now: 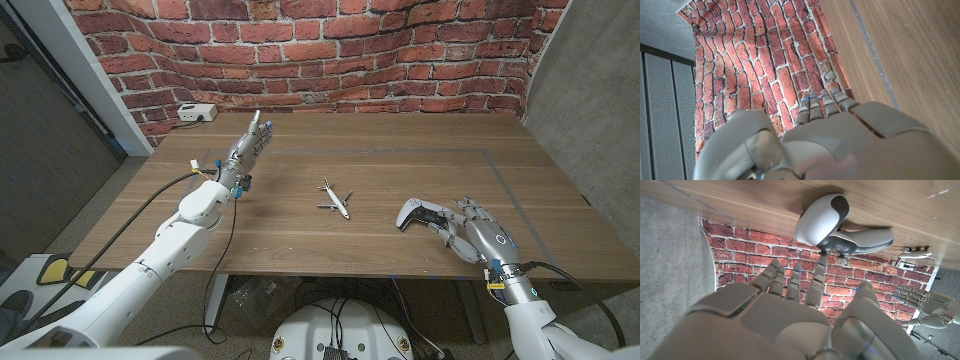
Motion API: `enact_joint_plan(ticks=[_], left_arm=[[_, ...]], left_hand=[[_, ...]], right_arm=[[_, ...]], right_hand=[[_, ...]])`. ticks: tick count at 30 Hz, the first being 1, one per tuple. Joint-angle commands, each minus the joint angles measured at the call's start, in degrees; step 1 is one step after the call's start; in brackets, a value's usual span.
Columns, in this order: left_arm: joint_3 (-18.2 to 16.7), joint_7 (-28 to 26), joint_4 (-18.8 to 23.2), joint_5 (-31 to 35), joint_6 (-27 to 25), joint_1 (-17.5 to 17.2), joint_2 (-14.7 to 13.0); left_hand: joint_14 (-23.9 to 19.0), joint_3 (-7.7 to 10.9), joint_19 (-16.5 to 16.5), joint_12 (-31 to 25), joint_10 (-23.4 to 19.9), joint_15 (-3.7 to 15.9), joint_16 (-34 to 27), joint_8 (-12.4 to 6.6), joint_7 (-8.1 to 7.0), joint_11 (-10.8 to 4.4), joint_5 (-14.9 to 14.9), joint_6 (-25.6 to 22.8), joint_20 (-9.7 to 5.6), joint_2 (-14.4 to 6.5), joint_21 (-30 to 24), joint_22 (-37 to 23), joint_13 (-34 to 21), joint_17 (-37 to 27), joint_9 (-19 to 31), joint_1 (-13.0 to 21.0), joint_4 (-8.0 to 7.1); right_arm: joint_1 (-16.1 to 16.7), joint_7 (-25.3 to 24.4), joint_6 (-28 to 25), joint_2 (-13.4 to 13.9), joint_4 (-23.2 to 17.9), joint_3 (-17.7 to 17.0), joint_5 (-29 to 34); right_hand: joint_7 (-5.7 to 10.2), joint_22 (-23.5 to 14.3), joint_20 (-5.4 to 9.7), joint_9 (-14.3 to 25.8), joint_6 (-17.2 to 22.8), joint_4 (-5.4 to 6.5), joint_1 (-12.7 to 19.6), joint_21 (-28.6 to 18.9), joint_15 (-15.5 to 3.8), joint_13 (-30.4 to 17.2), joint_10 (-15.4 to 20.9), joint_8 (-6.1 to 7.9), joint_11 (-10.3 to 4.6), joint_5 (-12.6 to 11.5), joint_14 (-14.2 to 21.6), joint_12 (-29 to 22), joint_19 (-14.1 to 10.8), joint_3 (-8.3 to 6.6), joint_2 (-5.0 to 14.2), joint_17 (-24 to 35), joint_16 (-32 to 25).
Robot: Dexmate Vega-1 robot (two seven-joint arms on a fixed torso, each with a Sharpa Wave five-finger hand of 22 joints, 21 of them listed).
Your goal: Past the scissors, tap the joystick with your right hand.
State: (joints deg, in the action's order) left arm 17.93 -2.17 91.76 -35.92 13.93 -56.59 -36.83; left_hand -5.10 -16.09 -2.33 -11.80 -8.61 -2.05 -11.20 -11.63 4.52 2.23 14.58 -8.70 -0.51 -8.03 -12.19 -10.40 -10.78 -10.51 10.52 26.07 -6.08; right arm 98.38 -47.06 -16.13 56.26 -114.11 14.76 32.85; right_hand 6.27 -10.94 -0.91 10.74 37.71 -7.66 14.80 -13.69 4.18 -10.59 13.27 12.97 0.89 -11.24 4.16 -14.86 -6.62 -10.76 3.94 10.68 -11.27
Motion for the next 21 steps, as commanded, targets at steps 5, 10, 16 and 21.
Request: enact_joint_plan(ticks=[5, 10, 16, 21], left_arm=[[0.0, 0.74, -0.36, -0.27, -0.65, 0.7, -0.43], [-0.18, 0.88, -0.28, -0.39, -0.71, 0.7, -0.68], [-0.36, 1.37, -0.26, -0.54, -0.56, 0.61, -1.04], [-0.44, 1.76, -0.21, -0.59, -0.78, 0.53, -1.53]], left_hand=[[-0.03, -0.13, 0.21, 0.05, -0.59, 0.17, 0.36, 0.1, 0.05, 0.15, -0.35, -0.79, 0.07, -0.07, 0.2, -0.13, -0.14, -0.16, 0.16, 0.58, -0.29], [-0.09, -0.13, 0.2, 0.07, -0.58, 0.13, 0.34, 0.1, 0.05, 0.18, -0.37, -0.84, 0.07, -0.08, 0.2, -0.13, -0.14, -0.16, 0.16, 0.6, -0.3], [-0.06, -0.13, 0.27, 0.08, -0.56, 0.17, 0.35, 0.05, -0.1, 0.17, -0.39, -1.0, 0.12, -0.09, 0.22, -0.13, -0.14, -0.16, 0.16, 0.63, -0.31], [-0.07, -0.12, 0.29, 0.09, -0.57, 0.18, 0.34, 0.07, -0.3, 0.14, -0.41, -1.01, 0.11, -0.09, 0.23, -0.13, -0.14, -0.15, 0.16, 0.66, -0.32]], right_arm=[[-0.18, -1.98, -0.36, -1.35, -0.37, 0.15, 1.35], [-0.34, -2.37, -0.45, -1.67, -0.35, 0.44, 1.79], [-0.95, -2.65, 0.12, -1.89, -0.04, 0.93, 2.05], [-1.46, -3.14, -0.1, -2.21, 0.33, 1.52, 2.73]], right_hand=[[0.64, -0.02, -0.04, 0.12, -2.8, -0.06, 0.75, -0.01, 0.25, -0.15, 0.12, -1.26, 0.05, 0.0, 0.49, 0.21, -0.56, -0.54, -0.16, 0.14, 0.1], [0.97, 0.0, -0.16, 0.12, -4.4, -0.05, 0.77, 0.07, 0.25, -0.16, 0.11, -1.88, 0.08, 0.03, 0.45, 0.33, -0.53, -0.55, -0.2, 0.16, 0.2], [1.05, 0.01, -0.25, 0.14, -9.08, -0.11, 0.91, 0.28, 0.4, -0.17, 0.12, -3.12, 0.19, 0.08, 0.42, 0.59, -0.38, -0.59, -0.37, 0.18, 0.35], [0.09, 0.01, -0.51, 0.14, -15.6, -0.18, 0.91, 0.58, 0.56, -0.2, 0.1, -3.68, 0.58, 0.08, 0.27, 0.94, -0.08, -0.42, -0.98, 0.21, 0.48]])
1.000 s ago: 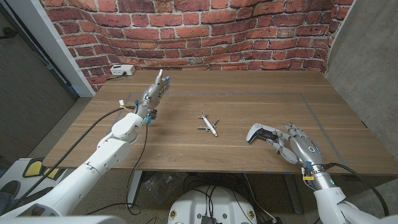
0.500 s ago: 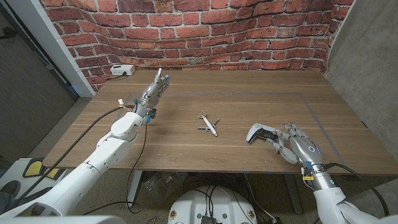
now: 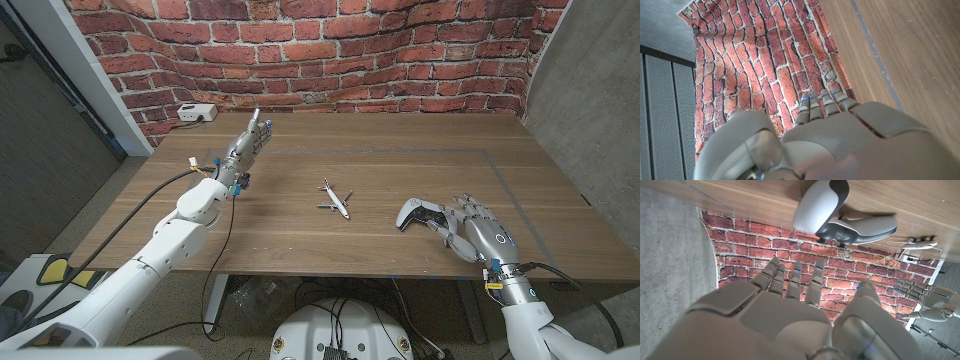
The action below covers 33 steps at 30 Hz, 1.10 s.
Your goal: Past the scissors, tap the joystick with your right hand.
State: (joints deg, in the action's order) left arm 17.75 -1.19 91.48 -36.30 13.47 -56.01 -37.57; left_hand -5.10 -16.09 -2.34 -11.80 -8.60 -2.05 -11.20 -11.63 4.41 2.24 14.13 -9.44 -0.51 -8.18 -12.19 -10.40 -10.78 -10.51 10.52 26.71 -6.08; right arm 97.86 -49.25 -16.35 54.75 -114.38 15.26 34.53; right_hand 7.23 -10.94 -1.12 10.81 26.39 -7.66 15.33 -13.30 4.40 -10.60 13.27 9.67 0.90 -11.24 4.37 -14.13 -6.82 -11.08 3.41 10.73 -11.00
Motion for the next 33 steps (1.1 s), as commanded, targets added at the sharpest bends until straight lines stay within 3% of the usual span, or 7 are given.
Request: enact_joint_plan(ticks=[1, 5, 10, 20, 33], left_arm=[[-0.29, 0.83, 0.12, -0.32, -0.38, -0.09, -0.82], [-0.37, 1.06, 0.48, -0.39, -0.52, -0.22, -1.16], [-0.45, 1.32, 0.98, -0.53, -0.89, -0.3, -1.6], [-0.02, 1.69, 0.81, -0.29, -0.67, -0.04, -1.36], [0.49, 2.54, -0.77, -0.47, 0.12, 0.88, -0.38]], left_hand=[[-0.08, -0.12, 0.27, 0.1, -0.56, 0.17, 0.34, 0.07, -0.19, 0.13, 0.04, -0.28, 0.15, 0.06, 0.22, -0.13, -0.14, -0.16, 0.17, 0.03, -0.32], [-0.09, -0.12, 0.31, 0.08, -0.63, 0.16, 0.34, 0.06, -0.16, -0.05, 0.02, -0.35, 0.15, 0.06, 0.23, -0.13, -0.14, -0.15, 0.17, 0.05, -0.33], [-0.08, -0.11, 0.32, 0.08, -0.65, 0.16, 0.34, 0.07, -0.22, 0.08, 0.0, -0.38, 0.16, 0.05, 0.23, -0.13, -0.14, -0.15, 0.17, 0.08, -0.34], [-0.04, -0.11, 0.38, 0.1, -0.63, 0.15, 0.36, 0.06, -0.19, 0.16, -0.04, -0.49, 0.19, 0.04, 0.25, -0.14, -0.15, -0.15, 0.18, 0.12, -0.36], [-0.03, -0.1, 0.44, 0.11, -0.64, 0.18, 0.36, 0.09, -0.17, 0.11, -0.09, -0.52, 0.23, 0.02, 0.27, -0.14, -0.15, -0.15, 0.19, 0.17, -0.39]], right_arm=[[-0.97, -1.05, 0.19, -0.72, 0.65, 1.1, 1.07], [-0.9, -1.09, -0.31, -0.74, 0.42, 1.41, 1.46], [-0.44, -1.55, -0.25, -0.65, -0.06, 1.22, 1.38], [0.63, -1.54, 0.12, -0.45, -0.95, -0.19, 0.24], [3.66, -1.5, 3.6, -1.11, -4.32, -5.91, -2.56]], right_hand=[[-1.48, 0.01, -0.35, 0.06, -5.74, -0.21, 0.44, 0.28, 0.35, -0.2, 0.08, -0.38, 0.58, 0.06, 0.05, 0.31, 0.25, -0.1, -0.54, 0.15, 0.22], [-1.86, 0.01, -0.39, 0.07, -8.95, -0.21, 0.44, 0.39, 0.38, -0.21, 0.09, -0.37, 0.67, 0.06, -0.19, 0.47, 0.35, -0.05, -0.73, 0.16, 0.29], [-1.84, 0.0, -0.48, 0.08, -10.21, -0.22, 0.44, 0.48, 0.29, -0.22, 0.13, -0.3, 0.49, 0.05, -0.3, 0.53, 0.52, -0.02, -0.86, 0.16, 0.32], [-1.72, 0.0, -0.67, 0.1, -8.7, -0.1, 0.24, 0.58, 0.31, -0.23, 0.19, 0.9, 0.28, 0.07, -0.42, 0.62, 0.66, 0.09, -1.01, 0.2, 0.32], [-2.08, -0.02, -0.72, 0.17, -6.43, 0.28, -0.37, 0.7, 0.31, -0.25, 0.08, 1.96, 0.61, 0.1, -0.46, 0.79, 0.85, 0.31, -1.05, 0.26, 0.24]])
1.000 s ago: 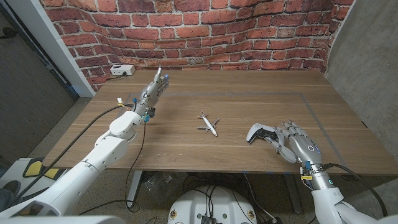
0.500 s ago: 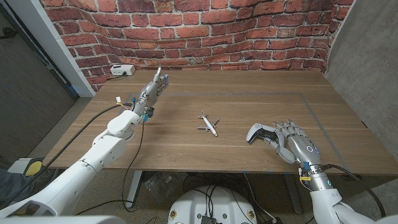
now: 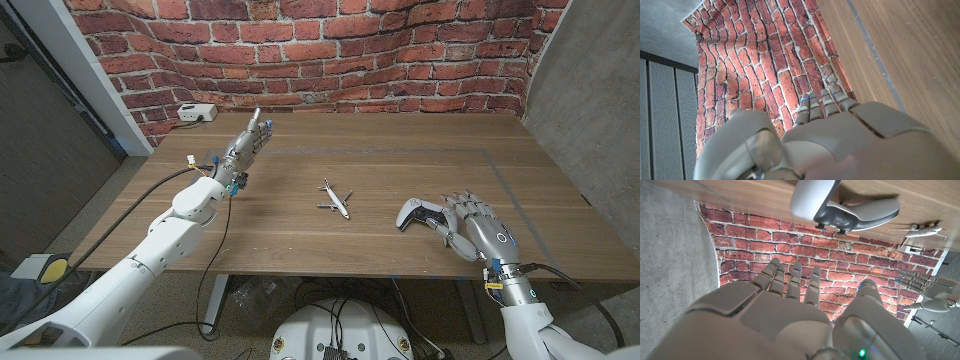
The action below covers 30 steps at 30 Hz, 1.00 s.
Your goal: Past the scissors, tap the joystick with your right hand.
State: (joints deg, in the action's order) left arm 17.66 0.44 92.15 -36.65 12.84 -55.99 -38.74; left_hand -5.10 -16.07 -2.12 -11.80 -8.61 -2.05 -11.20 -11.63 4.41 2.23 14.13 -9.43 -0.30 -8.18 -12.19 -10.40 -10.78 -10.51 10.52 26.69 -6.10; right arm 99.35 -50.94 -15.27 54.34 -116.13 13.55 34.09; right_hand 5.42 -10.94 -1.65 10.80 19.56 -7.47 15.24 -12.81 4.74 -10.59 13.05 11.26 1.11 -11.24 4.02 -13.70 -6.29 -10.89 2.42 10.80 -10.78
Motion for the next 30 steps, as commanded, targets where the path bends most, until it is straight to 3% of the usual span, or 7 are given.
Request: enact_joint_plan(ticks=[1, 10, 13, 18, 24, 30], left_arm=[[0.64, 0.97, -1.63, -0.14, 0.78, 0.95, 0.89], [1.22, 1.45, -2.84, 0.06, 0.85, 2.25, 1.55], [1.23, 1.29, -2.76, 0.19, 0.64, 2.41, 1.47], [1.24, 1.28, -2.93, 0.14, 0.45, 2.55, 1.44], [1.12, 1.39, -3.24, 0.05, 0.82, 2.58, 1.53], [0.82, 1.29, -2.87, 0.18, 1.13, 2.28, 1.17]], left_hand=[[-0.04, -0.12, 0.21, 0.13, -0.6, 0.2, 0.36, 0.09, -0.17, 0.09, -0.1, -0.54, -0.01, 0.02, 0.26, -0.14, -0.15, -0.15, 0.19, 0.19, -0.37], [-0.05, -0.12, 0.29, 0.11, -0.66, 0.21, 0.36, 0.1, -0.17, 0.03, -0.12, -0.57, 0.02, 0.01, 0.29, -0.14, -0.15, -0.15, 0.19, 0.22, -0.38], [-0.03, -0.12, 0.32, 0.12, -0.65, 0.25, 0.36, 0.13, -0.22, 0.02, -0.13, -0.53, 0.02, 0.01, 0.29, -0.14, -0.15, -0.15, 0.19, 0.24, -0.39], [-0.01, -0.11, 0.32, 0.14, -0.63, 0.2, 0.37, 0.12, -0.2, -0.04, -0.15, -0.57, -0.01, 0.0, 0.29, -0.14, -0.15, -0.15, 0.19, 0.26, -0.4], [-0.04, -0.11, 0.39, 0.16, -0.58, 0.21, 0.36, 0.15, -0.23, -0.04, -0.16, -0.54, 0.01, -0.01, 0.31, -0.14, -0.15, -0.15, 0.19, 0.28, -0.41], [-0.03, -0.1, 0.38, 0.15, -0.61, 0.26, 0.36, 0.16, -0.19, 0.09, -0.18, -0.54, 0.01, -0.01, 0.31, -0.14, -0.15, -0.15, 0.19, 0.31, -0.42]], right_arm=[[2.29, 0.37, 2.84, -0.84, -2.74, -4.6, -2.27], [3.9, 3.49, 7.46, -1.81, -4.89, -9.68, -4.73], [3.87, 5.97, 12.43, -3.05, -5.18, -11.81, -9.27], [2.16, 10.96, 21.63, -6.37, -4.07, -14.4, -18.05], [-0.81, 15.78, 29.35, -11.79, -1.63, -15.79, -26.75], [-4.74, 19.84, 33.1, -15.56, 1.47, -15.59, -31.65]], right_hand=[[-0.3, -0.02, -0.22, 0.19, 0.2, 0.12, -0.34, 0.21, -0.04, -0.25, 0.2, 0.29, 0.55, 0.1, -0.09, 0.41, 0.3, 0.13, -0.06, 0.19, 0.01], [-0.85, -0.01, -0.35, 0.21, 0.11, 0.26, -0.57, 0.08, 0.06, -0.25, -0.06, 0.27, 0.89, 0.1, 0.13, 0.56, -0.12, 0.2, -0.06, 0.19, -0.07], [-0.91, -0.01, -0.3, 0.23, 0.5, 0.44, -0.9, -0.82, -0.16, -0.26, 0.12, 0.38, 1.07, 0.11, 1.5, 0.55, -2.65, 0.31, -0.05, 0.18, -0.53], [-1.58, 0.02, 0.3, 0.25, 0.71, 0.57, -1.17, -1.8, -0.05, -0.27, 1.26, 0.38, 1.77, 0.12, 3.68, 0.21, -5.86, 0.42, -0.08, 0.09, -1.0], [-2.01, 0.03, 0.3, 0.25, 0.83, 0.71, -1.43, -1.84, 0.06, -0.27, 2.18, 0.38, 2.21, 0.19, 4.42, -0.11, -6.27, 0.52, -0.05, 0.08, -1.1], [-2.48, 0.03, 0.08, 0.25, 1.2, 0.88, -1.75, -1.83, 0.39, -0.27, 2.91, 0.47, 2.38, 0.29, 5.05, -0.32, -6.54, 0.65, -0.06, 0.09, -1.16]])
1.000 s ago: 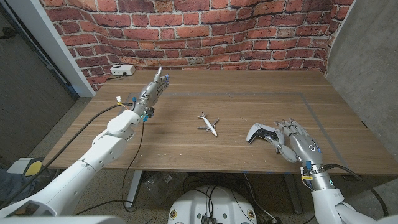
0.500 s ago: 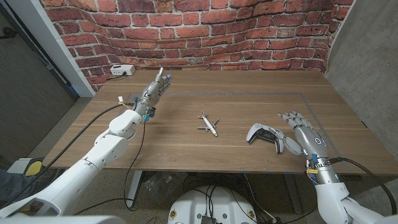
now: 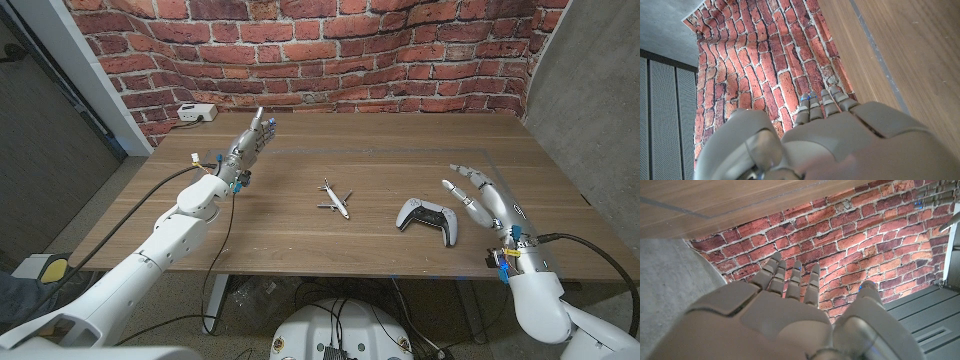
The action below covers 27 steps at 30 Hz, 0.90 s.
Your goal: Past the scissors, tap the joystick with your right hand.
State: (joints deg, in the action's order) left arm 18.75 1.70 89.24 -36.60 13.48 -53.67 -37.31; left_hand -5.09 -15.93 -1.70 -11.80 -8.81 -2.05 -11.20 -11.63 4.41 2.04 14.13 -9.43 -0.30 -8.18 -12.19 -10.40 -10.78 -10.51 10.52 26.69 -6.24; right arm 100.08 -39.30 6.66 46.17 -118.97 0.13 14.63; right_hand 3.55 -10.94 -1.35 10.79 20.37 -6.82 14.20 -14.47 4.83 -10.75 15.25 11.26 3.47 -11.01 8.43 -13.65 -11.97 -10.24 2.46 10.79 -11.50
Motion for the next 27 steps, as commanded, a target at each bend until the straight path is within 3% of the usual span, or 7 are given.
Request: enact_joint_plan(ticks=[1, 3, 11, 13, 14, 17, 27], left_arm=[[-0.3, 0.0, 0.1, 0.16, 0.58, -0.1, -0.28], [-0.34, 0.12, 0.09, 0.1, 0.78, -0.16, -0.25], [-0.79, 0.06, 0.72, -0.08, 1.33, -0.82, -0.48], [-0.82, 0.2, 0.77, -0.13, 1.37, -0.89, -0.57], [-0.83, 0.3, 0.75, -0.21, 1.42, -0.9, -0.55], [-0.76, 0.78, 0.44, -0.34, 1.66, -0.83, -0.49], [-0.43, 2.13, -0.3, -0.88, 1.55, -0.55, -0.51]], left_hand=[[-0.07, -0.24, -0.04, 0.15, -0.41, 0.2, 0.35, 0.17, -0.19, 0.24, -0.19, -0.54, 0.02, -0.02, 0.31, -0.14, -0.15, -0.15, 0.19, 0.31, -0.28], [-0.04, -0.24, -0.08, 0.16, -0.39, 0.23, 0.36, 0.18, -0.2, 0.3, -0.19, -0.52, 0.05, -0.02, 0.29, -0.14, -0.15, -0.15, 0.2, 0.32, -0.28], [-0.08, -0.25, -0.15, 0.16, -0.42, 0.21, 0.34, 0.19, -0.15, 0.25, -0.22, -0.54, 0.03, -0.01, 0.26, -0.14, -0.15, -0.15, 0.2, 0.34, -0.3], [-0.09, -0.25, -0.15, 0.16, -0.42, 0.22, 0.34, 0.19, -0.19, 0.25, -0.22, -0.53, 0.03, -0.01, 0.26, -0.14, -0.15, -0.15, 0.2, 0.34, -0.3], [-0.07, -0.25, -0.16, 0.15, -0.45, 0.19, 0.35, 0.18, -0.14, 0.24, -0.23, -0.56, 0.04, -0.01, 0.25, -0.14, -0.15, -0.15, 0.2, 0.34, -0.31], [-0.1, -0.26, -0.17, 0.14, -0.47, 0.19, 0.34, 0.19, -0.14, 0.24, -0.23, -0.57, 0.04, 0.0, 0.25, -0.13, -0.15, -0.15, 0.2, 0.35, -0.31], [-0.06, -0.27, -0.19, 0.15, -0.47, 0.21, 0.36, 0.19, -0.11, 0.28, -0.26, -0.6, 0.03, 0.01, 0.24, -0.13, -0.15, -0.15, 0.2, 0.37, -0.33]], right_arm=[[-6.43, 8.61, 11.82, -8.16, 5.02, -1.88, -13.03], [-8.33, 9.5, 13.35, -9.23, 6.62, -1.31, -14.12], [-13.92, 14.35, 16.87, -11.58, 10.85, 0.37, -20.47], [-14.93, 15.9, 16.6, -11.58, 11.45, 0.68, -22.43], [-15.5, 16.52, 16.52, -11.72, 11.83, 0.93, -23.37], [-17.27, 19.06, 16.61, -11.82, 13.27, 1.7, -26.95], [-23.07, 28.44, 17.81, -10.91, 17.76, 4.36, -38.58]], right_hand=[[-0.66, 0.03, -0.17, 0.26, 0.47, 0.26, -0.78, -0.27, 0.25, -0.11, 0.74, 0.49, 0.02, 0.09, 0.72, -0.36, -1.17, 0.02, -0.1, 0.1, -0.43], [-0.79, 0.03, -0.23, 0.26, 0.39, 0.3, -0.88, -0.24, -0.42, -0.11, 0.58, 0.42, 0.19, 0.14, 0.29, -0.25, -1.3, 0.08, -0.12, 0.07, -0.14], [-1.59, 0.03, 0.19, 0.26, 0.05, 0.38, -1.09, -0.24, -0.09, -0.11, 0.01, 0.24, 0.97, 0.23, 0.1, 0.05, -1.64, 0.18, -0.15, 0.05, 0.1], [-1.9, 0.03, 0.25, 0.26, -0.03, 0.41, -1.13, -0.23, 0.06, -0.11, 0.0, 0.2, 1.05, 0.25, 0.28, 0.07, -1.69, 0.2, -0.15, 0.04, 0.07], [-2.8, 0.04, 0.32, 0.26, -0.46, 0.47, -1.3, -0.15, 0.07, -0.11, -0.04, 0.03, 1.97, 0.31, 0.29, 0.14, -1.76, 0.29, -0.19, 0.03, 0.16], [-3.54, 0.04, 0.33, 0.26, -0.92, 0.51, -1.42, -0.07, -0.19, -0.1, 0.01, -0.14, 2.83, 0.36, 0.16, 0.18, -1.81, 0.36, -0.23, 0.01, 0.31], [-4.25, 0.05, 0.49, 0.27, -2.42, 0.7, -1.88, 0.01, 0.3, -0.1, -0.05, -0.6, 3.07, 0.49, 0.4, 0.29, -2.08, 0.61, -0.37, 0.02, 0.31]])
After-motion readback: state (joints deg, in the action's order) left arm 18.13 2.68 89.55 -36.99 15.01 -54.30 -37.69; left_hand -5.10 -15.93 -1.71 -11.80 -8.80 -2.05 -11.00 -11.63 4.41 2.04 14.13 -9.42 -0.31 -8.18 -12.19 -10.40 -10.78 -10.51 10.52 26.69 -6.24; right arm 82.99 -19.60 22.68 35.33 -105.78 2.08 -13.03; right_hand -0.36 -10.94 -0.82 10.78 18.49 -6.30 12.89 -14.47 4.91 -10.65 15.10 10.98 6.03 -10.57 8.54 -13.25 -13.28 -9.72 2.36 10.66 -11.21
